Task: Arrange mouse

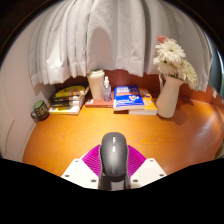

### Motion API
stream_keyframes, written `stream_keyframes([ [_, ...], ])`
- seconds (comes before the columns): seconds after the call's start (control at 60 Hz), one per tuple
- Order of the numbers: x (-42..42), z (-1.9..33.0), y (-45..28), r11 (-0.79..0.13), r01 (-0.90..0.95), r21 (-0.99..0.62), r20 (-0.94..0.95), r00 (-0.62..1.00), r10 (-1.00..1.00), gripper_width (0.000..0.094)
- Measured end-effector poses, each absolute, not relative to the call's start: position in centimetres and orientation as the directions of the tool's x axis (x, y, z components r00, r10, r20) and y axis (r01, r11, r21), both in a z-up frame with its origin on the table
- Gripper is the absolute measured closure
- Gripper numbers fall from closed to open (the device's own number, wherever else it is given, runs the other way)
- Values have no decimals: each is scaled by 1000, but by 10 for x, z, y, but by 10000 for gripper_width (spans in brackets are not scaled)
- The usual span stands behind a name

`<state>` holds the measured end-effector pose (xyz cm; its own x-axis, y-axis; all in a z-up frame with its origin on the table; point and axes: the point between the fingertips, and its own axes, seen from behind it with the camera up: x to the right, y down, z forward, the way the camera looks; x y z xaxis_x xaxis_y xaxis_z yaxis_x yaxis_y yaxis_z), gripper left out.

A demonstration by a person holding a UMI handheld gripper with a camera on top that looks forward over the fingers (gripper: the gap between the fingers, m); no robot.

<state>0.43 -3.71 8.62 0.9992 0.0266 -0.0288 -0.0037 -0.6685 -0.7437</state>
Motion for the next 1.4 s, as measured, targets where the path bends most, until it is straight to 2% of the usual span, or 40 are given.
stream_keyframes([
  [0.1,2,31,-50,-737,0,-676,-17,1000,16,618],
  [0.2,3,-2,-62,-772,-2,-635,-12,1000,7,620],
  [0.25,3,-16,-69,-790,-9,-613,-17,1000,2,593],
  [0.5,4,-16,-67,-789,2,-614,-16,1000,15,443],
  [0.583,8,-16,-70,-805,18,-593,10,1000,15,291],
  [0.65,0,-3,-72,-811,16,-585,-7,1000,25,207],
  [1.1,-90,175,-84,-659,12,-752,-67,993,95,193],
  [1.3,-113,225,-97,-599,31,-800,-63,989,135,194],
  [1.4,-114,237,-100,-583,38,-812,-48,990,131,192],
])
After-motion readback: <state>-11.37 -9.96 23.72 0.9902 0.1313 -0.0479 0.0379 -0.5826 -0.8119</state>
